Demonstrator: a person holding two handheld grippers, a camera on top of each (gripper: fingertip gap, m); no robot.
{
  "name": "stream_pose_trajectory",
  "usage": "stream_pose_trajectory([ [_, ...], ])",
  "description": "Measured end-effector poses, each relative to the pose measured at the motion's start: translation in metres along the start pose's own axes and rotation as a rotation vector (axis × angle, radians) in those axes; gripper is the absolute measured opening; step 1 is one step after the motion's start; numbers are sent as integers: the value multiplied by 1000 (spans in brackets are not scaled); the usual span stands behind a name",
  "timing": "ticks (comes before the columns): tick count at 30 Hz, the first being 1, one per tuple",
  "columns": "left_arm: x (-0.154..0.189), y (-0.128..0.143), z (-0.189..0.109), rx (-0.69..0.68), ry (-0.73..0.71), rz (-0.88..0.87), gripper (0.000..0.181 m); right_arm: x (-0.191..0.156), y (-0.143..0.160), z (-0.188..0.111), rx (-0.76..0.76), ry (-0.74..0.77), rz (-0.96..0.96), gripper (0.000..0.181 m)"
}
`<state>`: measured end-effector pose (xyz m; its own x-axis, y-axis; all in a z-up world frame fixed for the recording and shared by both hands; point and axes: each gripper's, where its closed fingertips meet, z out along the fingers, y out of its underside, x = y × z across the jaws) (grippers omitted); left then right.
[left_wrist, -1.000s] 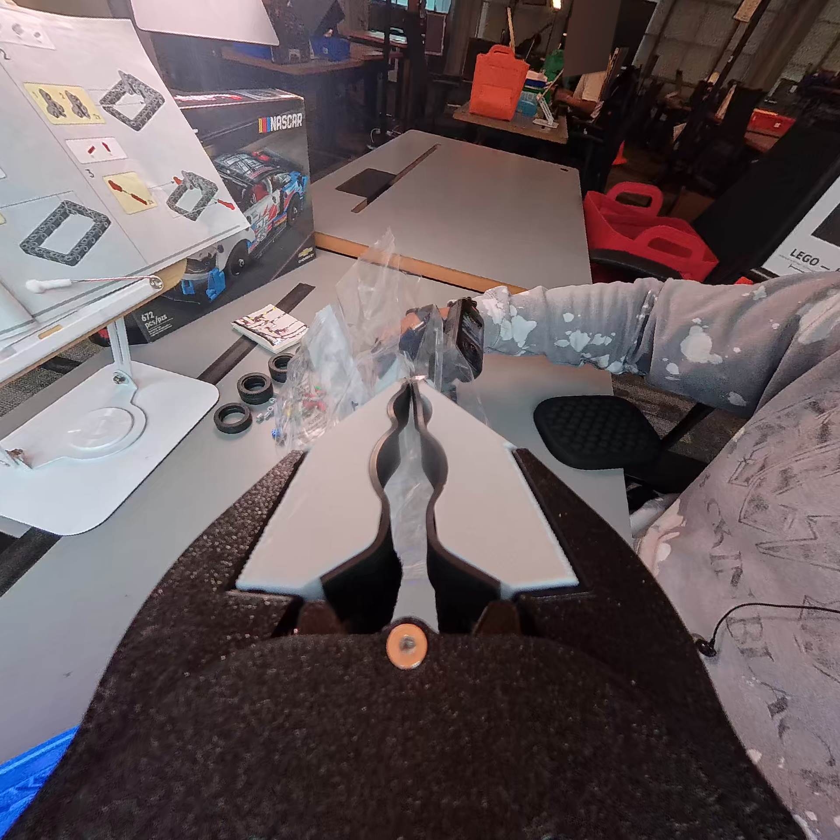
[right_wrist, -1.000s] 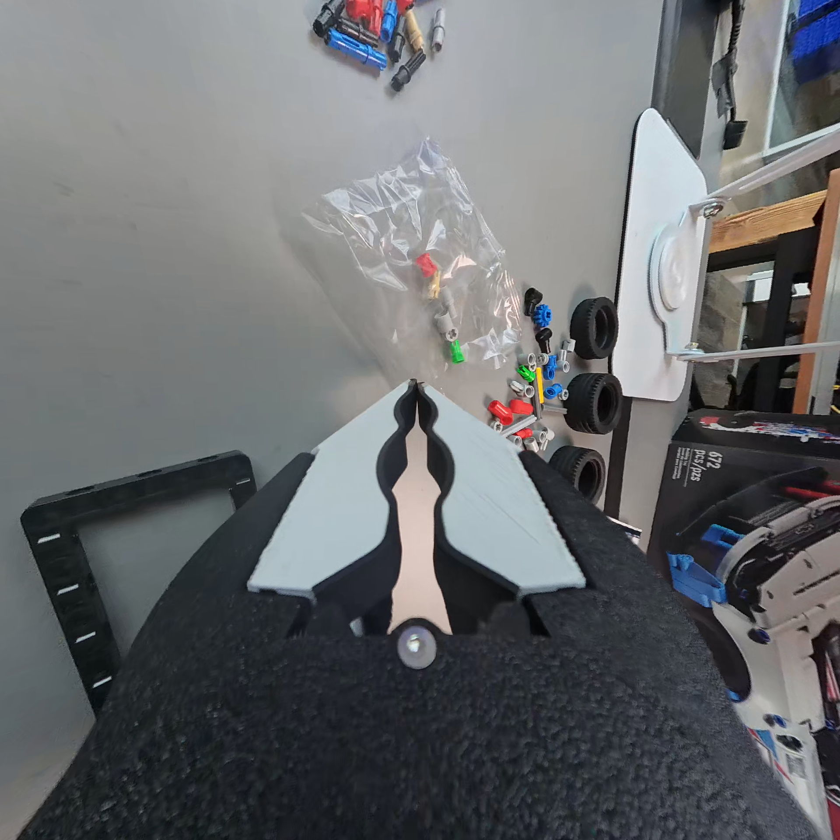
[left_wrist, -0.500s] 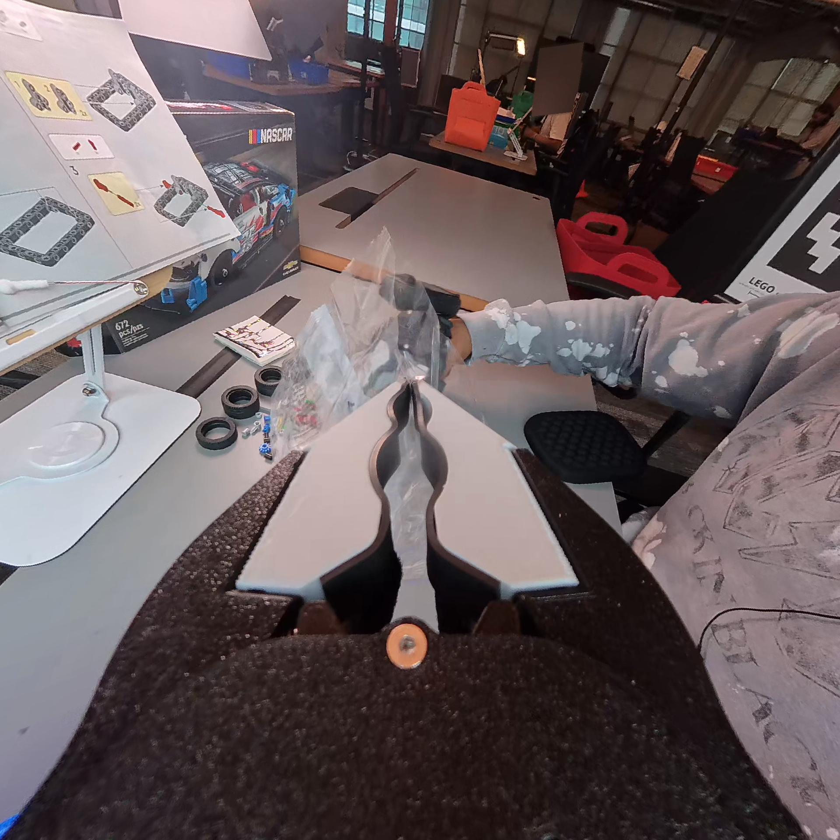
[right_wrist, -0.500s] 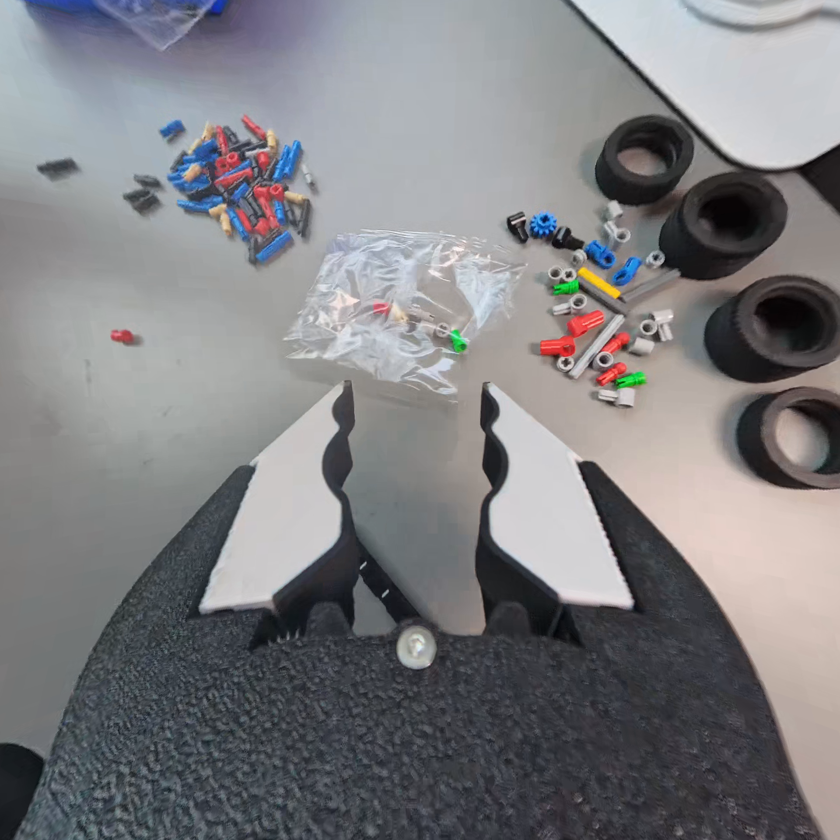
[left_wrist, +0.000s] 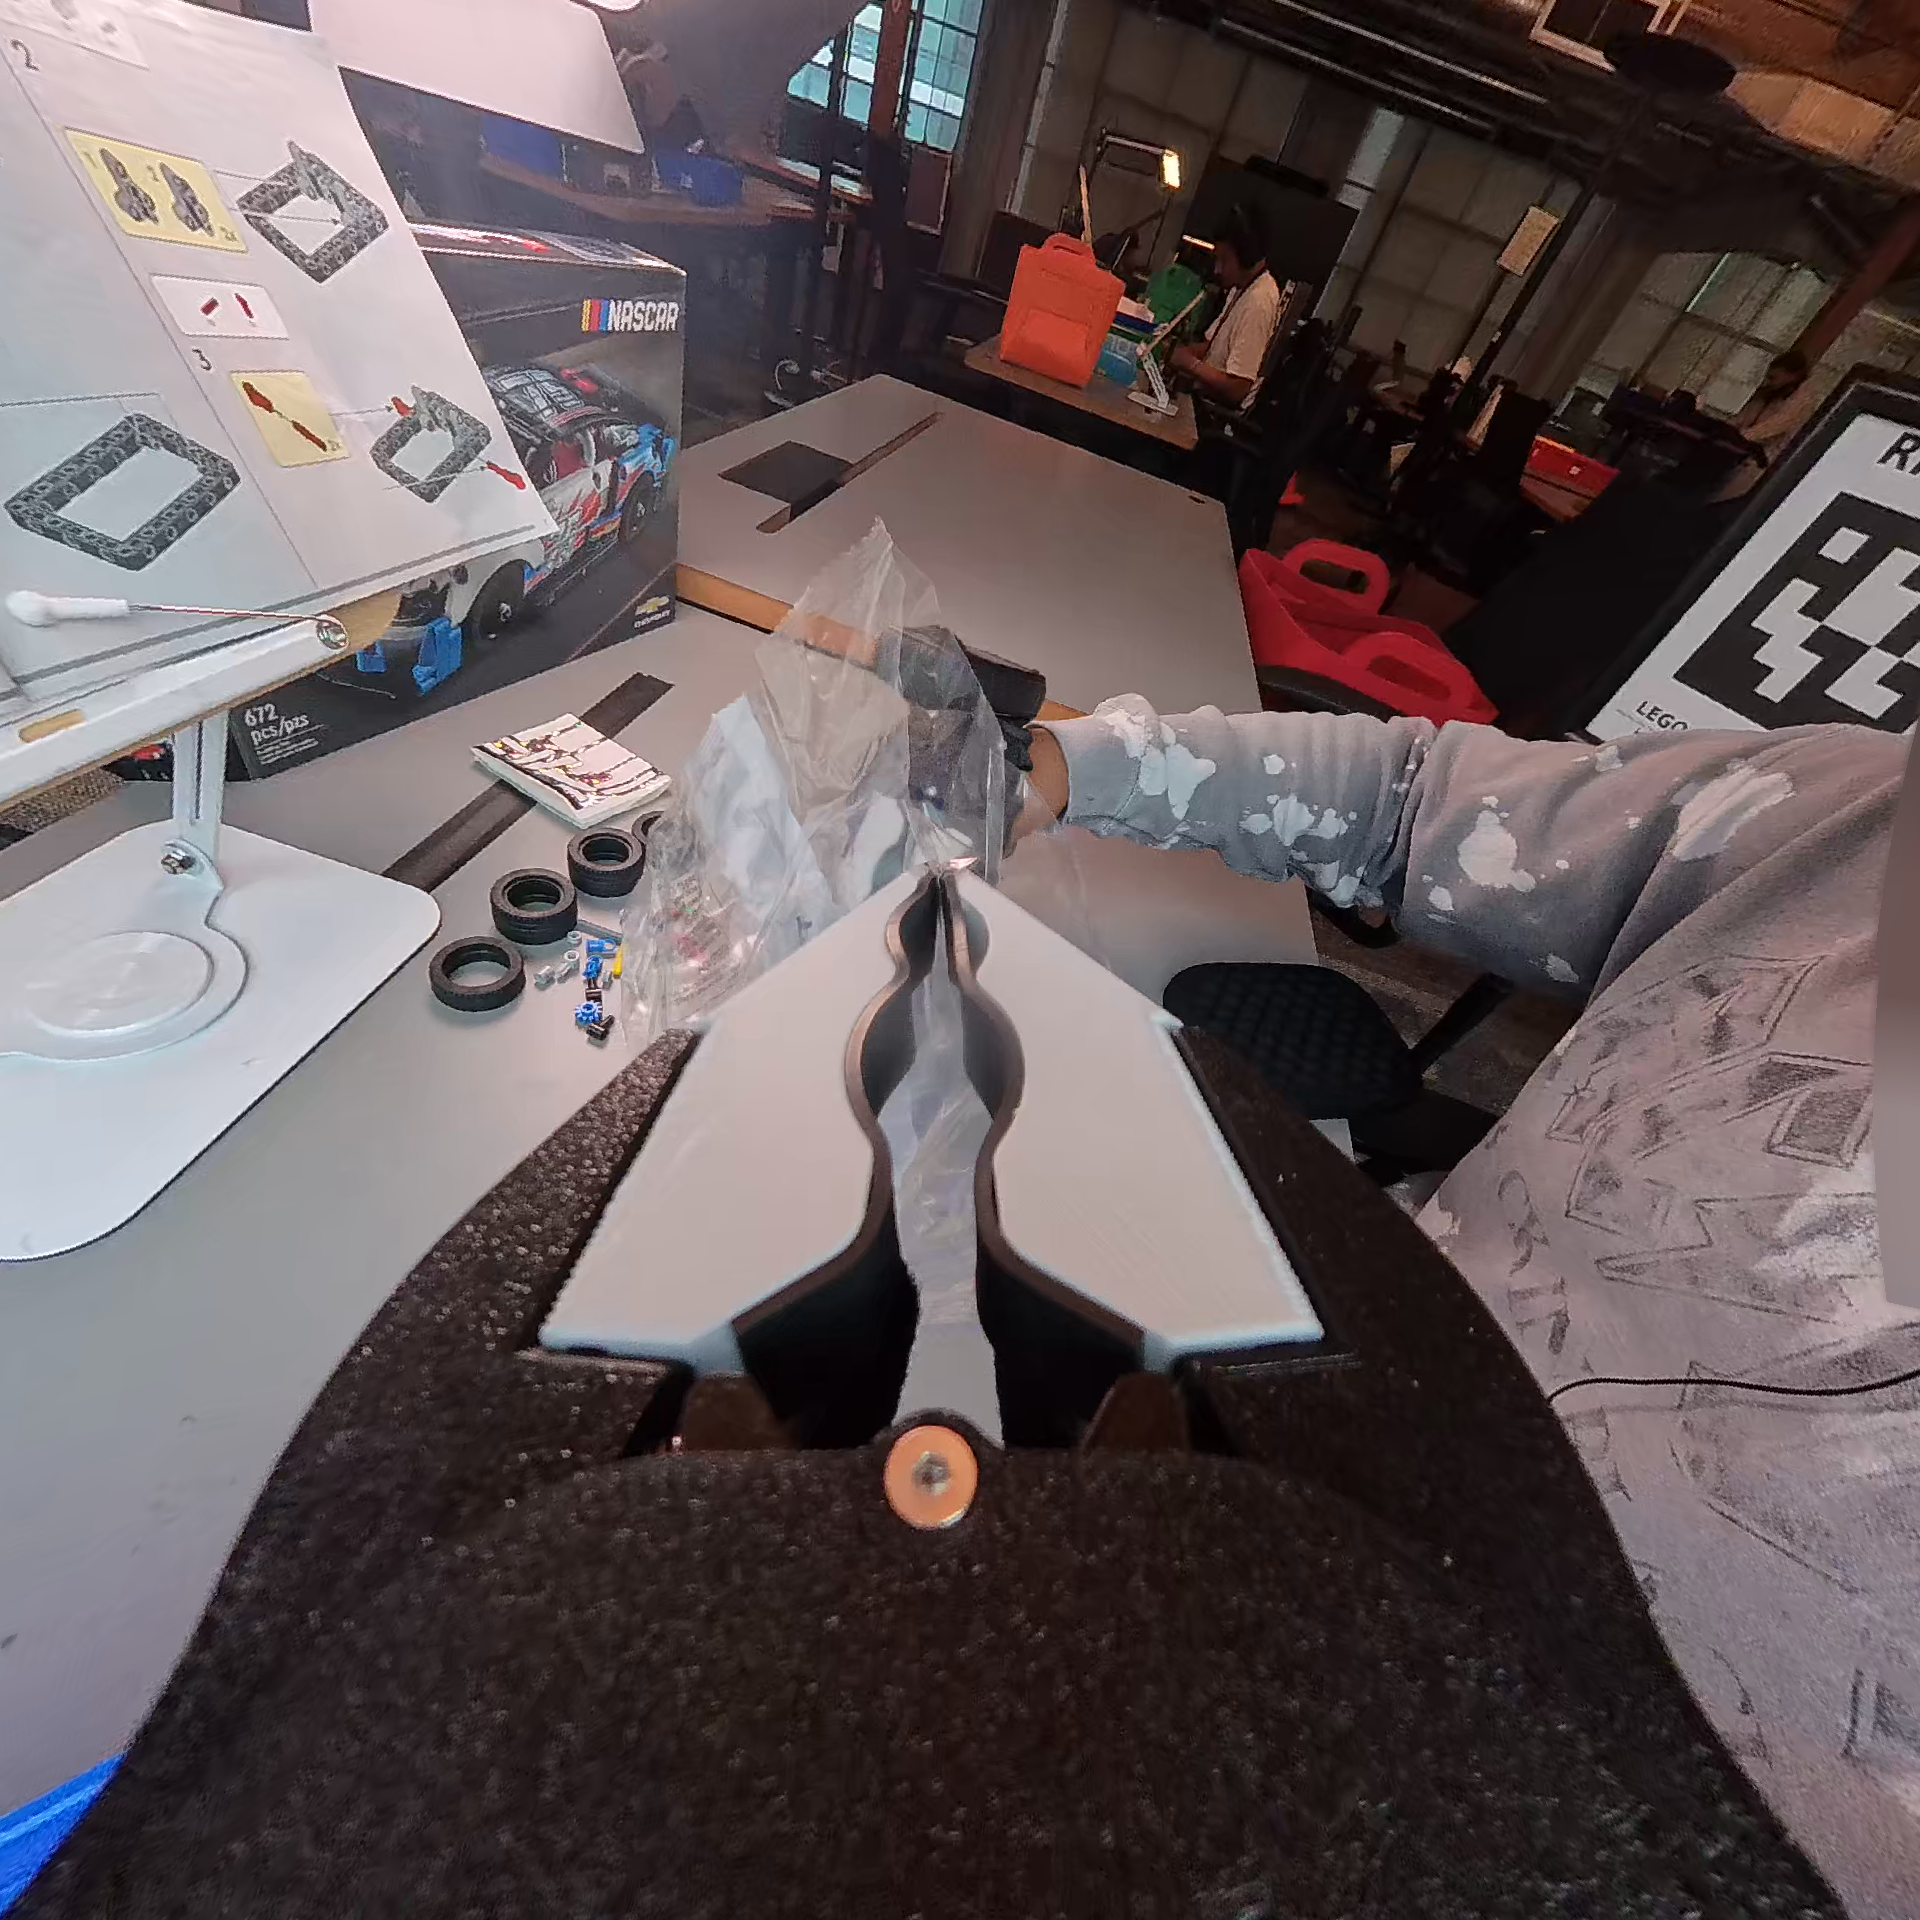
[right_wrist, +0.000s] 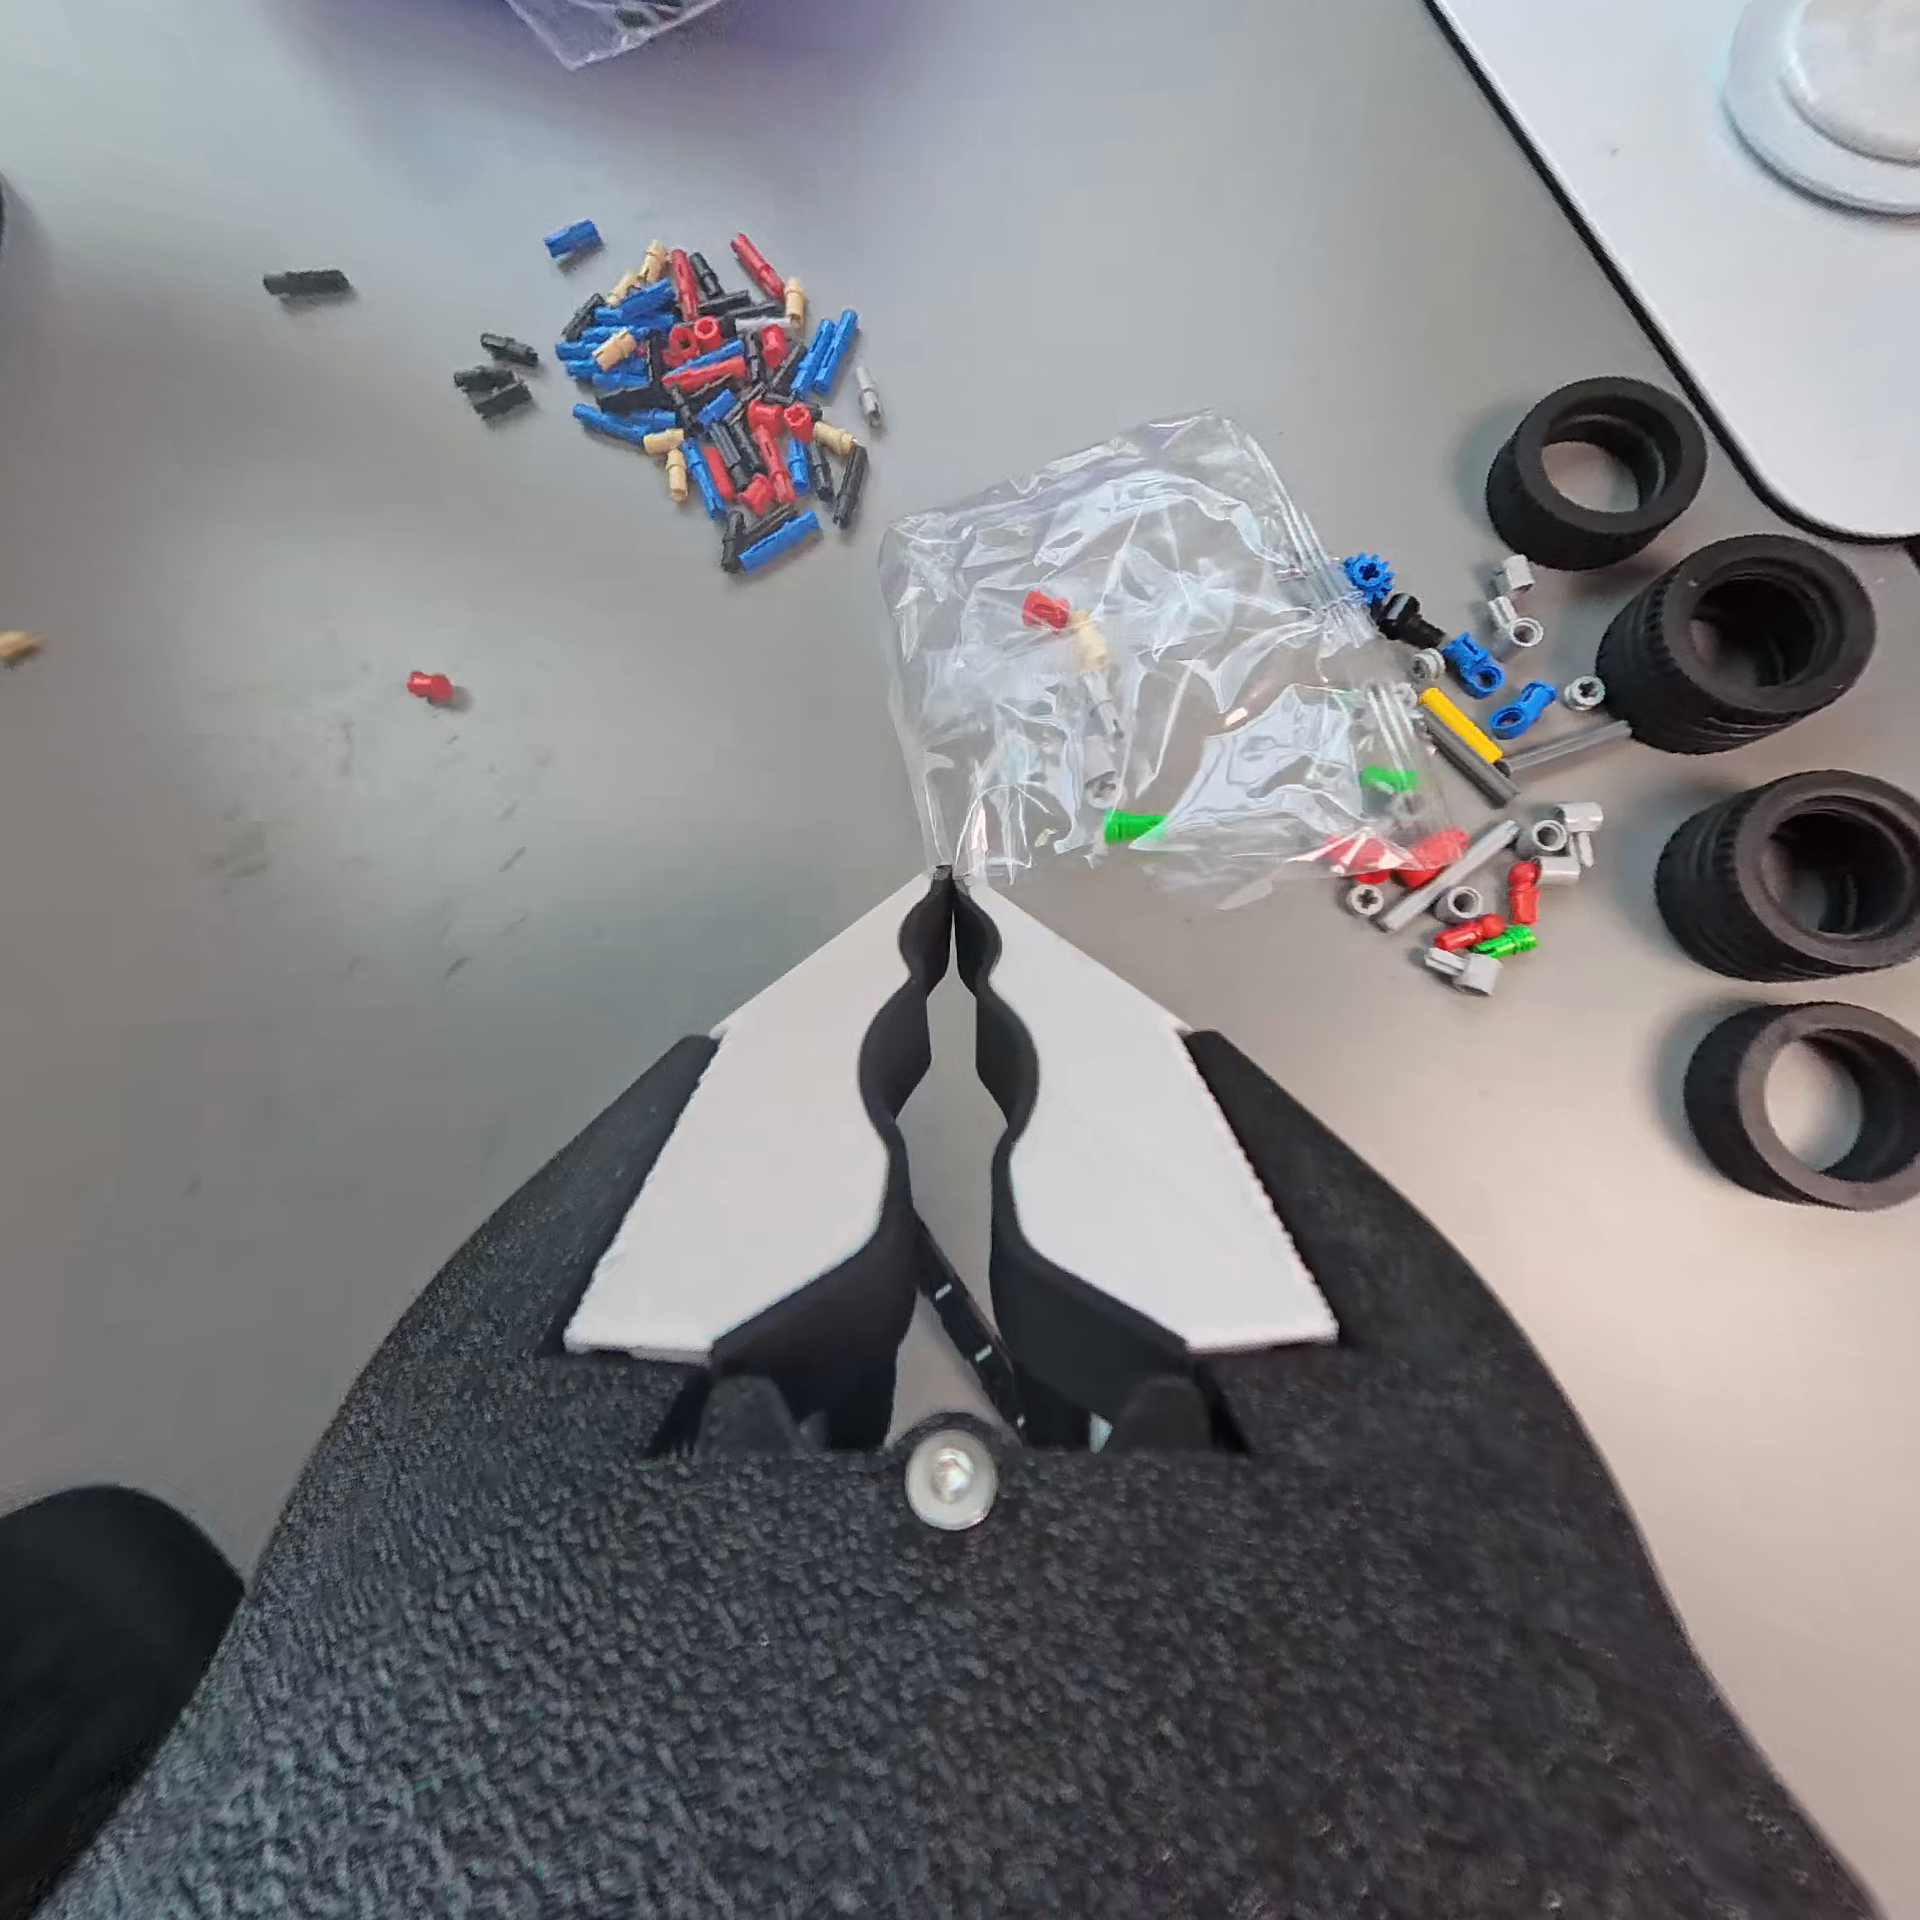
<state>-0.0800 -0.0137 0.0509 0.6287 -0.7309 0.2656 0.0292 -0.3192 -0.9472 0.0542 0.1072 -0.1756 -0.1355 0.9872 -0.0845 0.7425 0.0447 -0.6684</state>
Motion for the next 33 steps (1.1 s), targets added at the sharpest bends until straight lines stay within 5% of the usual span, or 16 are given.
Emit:
stream_pose_trajectory([
  [1, 0, 0, 0, 3, 3, -3, 0, -1, 2, -7, -19, 19, -29, 0],
  [10, -3, 2, 8, 3, 7, -3, 0, 17, 44, -86, -459, 279, -473, 0],
  [23, 3, 3, -3, 0, -28, 10, 0, 61, 105, -162, -901, 426, -635, 0],
  [28, 4, 14, -6, -4, -31, -7, 0, 64, 122, -156, -1000, 515, -828, 0],
  [33, 3, 25, 3, -31, -13, -30, 0, 48, 117, -131, -916, 580, -924, 1],
])
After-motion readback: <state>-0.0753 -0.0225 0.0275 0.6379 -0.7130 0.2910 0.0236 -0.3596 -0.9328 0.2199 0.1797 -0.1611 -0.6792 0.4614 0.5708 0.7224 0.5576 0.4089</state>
